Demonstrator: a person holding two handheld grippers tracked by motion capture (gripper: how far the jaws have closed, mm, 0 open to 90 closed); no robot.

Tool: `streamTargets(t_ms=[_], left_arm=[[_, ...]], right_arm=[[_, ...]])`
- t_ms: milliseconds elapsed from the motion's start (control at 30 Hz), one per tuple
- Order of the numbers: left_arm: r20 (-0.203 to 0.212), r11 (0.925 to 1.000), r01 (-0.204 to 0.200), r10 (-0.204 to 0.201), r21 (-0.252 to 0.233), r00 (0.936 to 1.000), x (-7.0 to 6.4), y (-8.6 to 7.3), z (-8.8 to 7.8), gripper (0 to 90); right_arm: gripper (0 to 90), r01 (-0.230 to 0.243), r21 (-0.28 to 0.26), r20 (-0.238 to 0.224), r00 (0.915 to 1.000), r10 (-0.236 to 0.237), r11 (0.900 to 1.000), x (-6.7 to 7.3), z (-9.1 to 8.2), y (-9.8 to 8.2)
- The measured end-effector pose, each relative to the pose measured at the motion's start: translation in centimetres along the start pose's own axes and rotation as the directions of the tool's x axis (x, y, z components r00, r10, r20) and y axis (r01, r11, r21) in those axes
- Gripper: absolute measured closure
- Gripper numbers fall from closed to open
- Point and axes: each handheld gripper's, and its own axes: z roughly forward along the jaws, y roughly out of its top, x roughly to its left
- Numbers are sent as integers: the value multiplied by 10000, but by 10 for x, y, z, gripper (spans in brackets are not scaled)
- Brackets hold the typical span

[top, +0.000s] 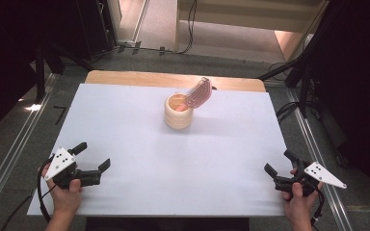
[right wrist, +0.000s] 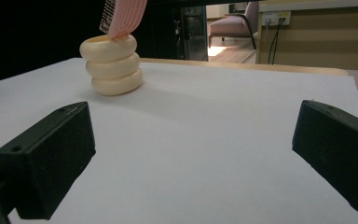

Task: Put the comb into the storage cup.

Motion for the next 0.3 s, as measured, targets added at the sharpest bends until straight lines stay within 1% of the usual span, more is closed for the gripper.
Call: streamTargets(t_ms=[133, 300], left_arm=[[-21, 10000, 7, -7, 1, 10000, 0, 0, 0, 0], [-44, 10000, 9, -9, 32, 10000, -1, 0, 1, 0]], right_arm=[[0, 309, 80, -11, 9995, -309, 9995, 3, 2, 0], [0, 208, 44, -38, 9998, -208, 9998, 2, 1, -1]])
